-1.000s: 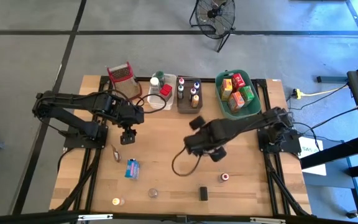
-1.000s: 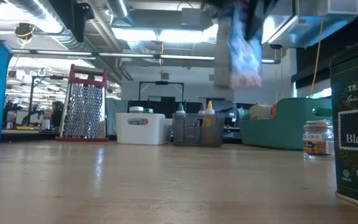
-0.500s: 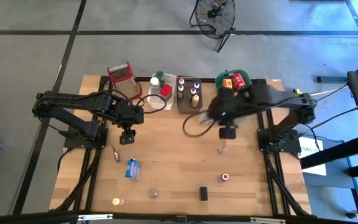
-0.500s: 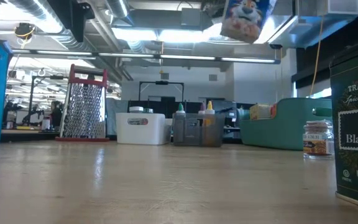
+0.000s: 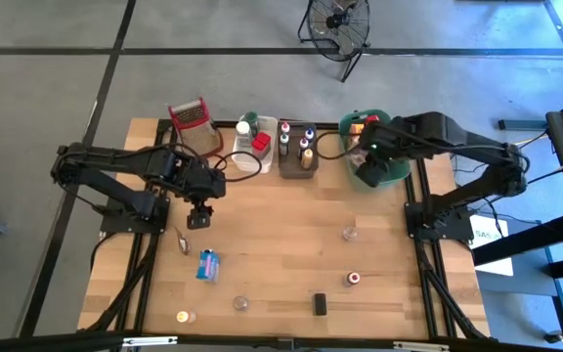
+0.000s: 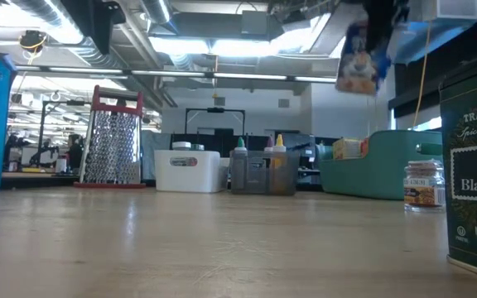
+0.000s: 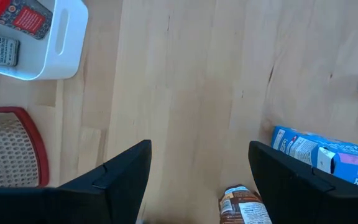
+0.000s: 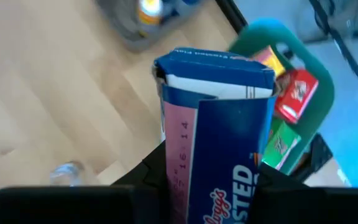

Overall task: Pick & Place Kitchen Items
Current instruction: Put the blue cereal box into the green bin

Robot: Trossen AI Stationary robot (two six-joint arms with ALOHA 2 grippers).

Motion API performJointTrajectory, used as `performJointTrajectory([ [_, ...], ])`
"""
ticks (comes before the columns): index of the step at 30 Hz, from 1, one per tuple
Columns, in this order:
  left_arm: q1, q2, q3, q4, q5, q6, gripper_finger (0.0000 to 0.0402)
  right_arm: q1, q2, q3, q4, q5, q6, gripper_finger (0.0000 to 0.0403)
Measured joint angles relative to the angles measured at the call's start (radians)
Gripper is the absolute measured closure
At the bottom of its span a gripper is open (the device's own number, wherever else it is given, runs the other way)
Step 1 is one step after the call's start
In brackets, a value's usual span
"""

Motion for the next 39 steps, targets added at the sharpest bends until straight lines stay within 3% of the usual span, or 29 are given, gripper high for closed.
performJointTrajectory([
  [10, -0.007, 0.0, 0.0, 0.0, -0.015, 0.012, 0.0137, -0.165, -0.046, -0.319, 0.26, -0.091, -0.086, 0.0303],
  [18, -0.007, 0.0, 0.0, 0.0, -0.024, 0.019, 0.0137, -0.277, -0.047, -0.411, 0.333, -0.122, -0.086, 0.0303],
  [39, -0.007, 0.0, 0.0, 0.001, -0.05, 0.0, 0.0137, -0.419, -0.046, -0.621, 0.524, -0.143, -0.105, 0.0303],
])
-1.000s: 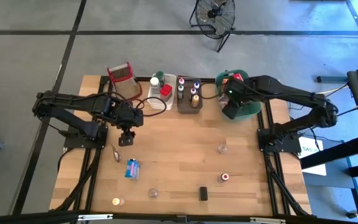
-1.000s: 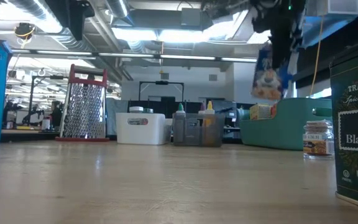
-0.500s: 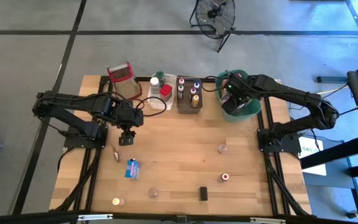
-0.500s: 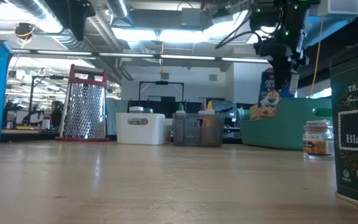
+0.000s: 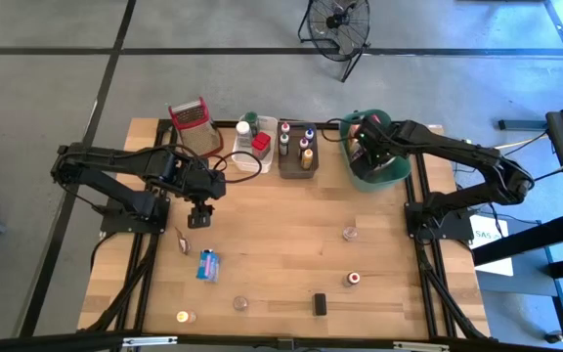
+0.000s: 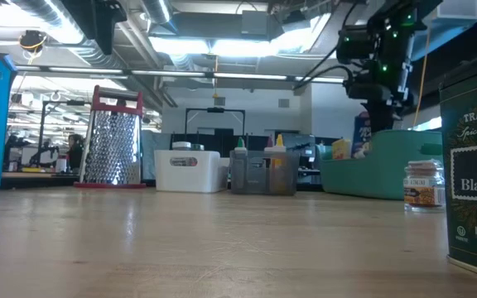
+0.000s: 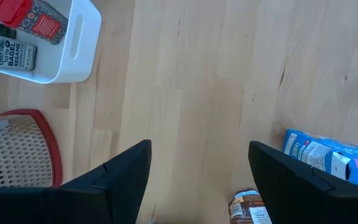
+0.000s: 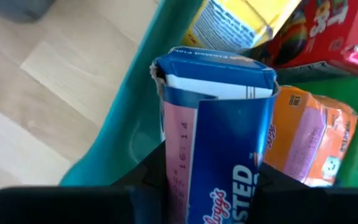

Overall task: Pick & Place Kitchen Items
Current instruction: Put the blue cereal box into the green bin, then put the orange seasoning pack into the white bin

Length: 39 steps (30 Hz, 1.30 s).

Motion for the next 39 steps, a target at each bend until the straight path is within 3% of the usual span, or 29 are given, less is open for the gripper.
performJointTrajectory([
  [13, 0.0, 0.0, 0.0, 0.0, 0.0, 0.007, 0.0137, -0.02, 0.0, -0.068, 0.06, -0.004, -0.031, 0.0295],
  [28, 0.0, 0.0, 0.0, 0.0, 0.0, 0.008, 0.0137, -0.021, 0.0, -0.068, 0.077, 0.042, 0.016, 0.0152],
  [39, 0.0, 0.0, 0.0, 0.0, 0.0, 0.033, 0.0137, 0.008, 0.0, 0.08, 0.023, 0.062, -0.04, 0.0133],
])
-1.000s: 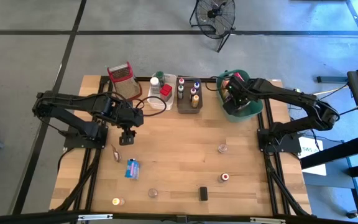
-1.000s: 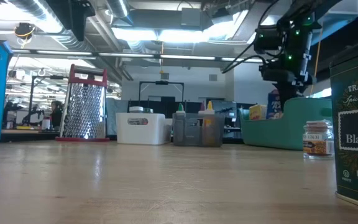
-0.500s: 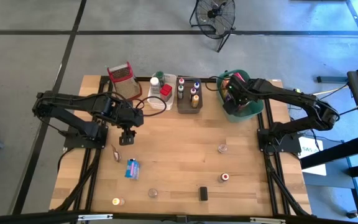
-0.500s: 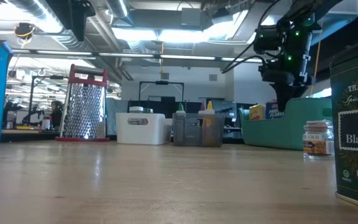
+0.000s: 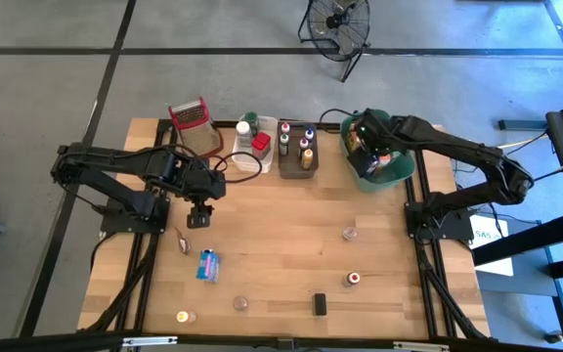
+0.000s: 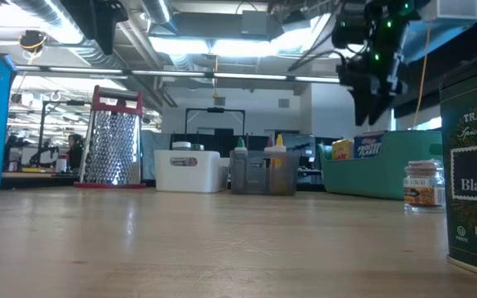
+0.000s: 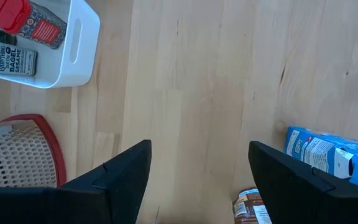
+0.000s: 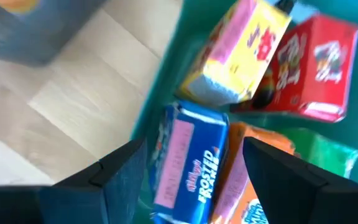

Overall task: Pick & Place Kitchen Items
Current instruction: Put the orange seasoning pack into the white bin

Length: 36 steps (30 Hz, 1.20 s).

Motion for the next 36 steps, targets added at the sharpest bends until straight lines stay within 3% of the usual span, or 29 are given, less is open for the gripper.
performJointTrajectory([
  [6, 0.0, 0.0, 0.0, -0.016, 0.041, -0.053, 0.0137, 0.053, 0.0, 0.11, -0.082, -0.001, -0.006, 0.0133],
  [13, -0.007, 0.0, 0.0, -0.179, 0.161, -0.229, 0.0137, 0.145, 0.0, 0.16, -0.082, -0.002, -0.076, 0.0133],
  [19, -0.073, -0.012, 0.0, -0.203, 0.193, -0.173, 0.0137, 0.237, 0.0, 0.161, -0.05, -0.003, -0.099, 0.0133],
  [31, -0.371, -0.012, 0.0, -0.209, 0.071, -0.27, 0.0137, 0.443, 0.0, 0.137, 0.049, -0.005, -0.072, 0.0133],
  [36, -0.493, -0.012, 0.0, -0.209, 0.0, -0.211, 0.0137, 0.52, 0.0, 0.106, 0.12, -0.006, -0.072, 0.0133],
])
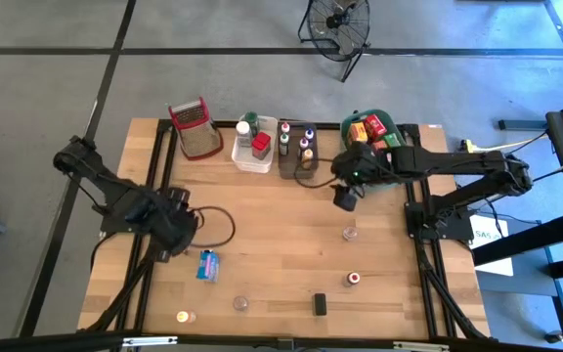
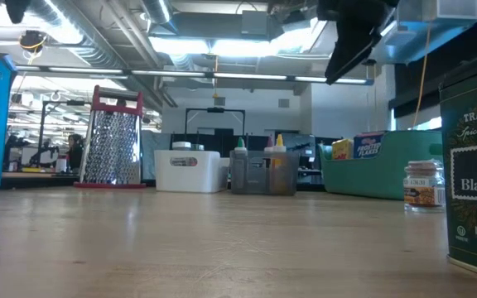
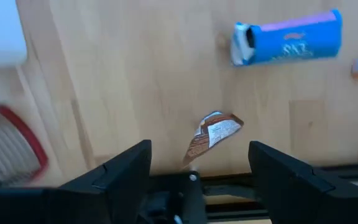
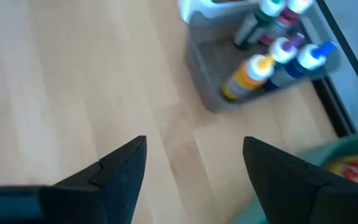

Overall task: Pick & Place Kitchen Items
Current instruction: Put the orange seasoning pack into the white bin

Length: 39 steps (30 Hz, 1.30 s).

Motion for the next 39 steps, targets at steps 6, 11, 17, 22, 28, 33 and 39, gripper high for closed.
performJointTrajectory([
  [6, -0.119, 0.018, 0.0, 0.0, -0.053, 0.095, 0.0137, 0.06, 0.0, -0.042, 0.088, -0.003, 0.0, 0.0133],
  [11, -0.201, 0.031, 0.0, 0.0, -0.102, 0.175, 0.0137, 0.073, 0.0, -0.05, 0.098, -0.003, 0.0, 0.0133],
  [17, -0.243, 0.033, 0.0, 0.0, -0.14, 0.163, 0.0137, 0.072, 0.0, -0.05, 0.124, 0.0, 0.0, 0.0133],
  [22, -0.253, 0.033, 0.0, 0.0, -0.151, 0.031, 0.0137, 0.072, 0.0, -0.05, 0.135, 0.0, 0.0, 0.0133],
  [28, -0.251, 0.036, 0.0, 0.0, -0.164, 0.026, 0.0137, 0.072, 0.0, -0.05, 0.135, 0.0, 0.0, 0.0133],
  [33, -0.251, 0.038, 0.0, 0.0, -0.148, 0.0, 0.0137, 0.072, 0.0, -0.05, 0.135, 0.0, 0.0, 0.0133],
  [39, -0.253, 0.037, -0.102, 0.001, -0.074, -0.01, 0.0137, 0.072, 0.0, -0.05, 0.14, 0.0, 0.0, 0.0133],
])
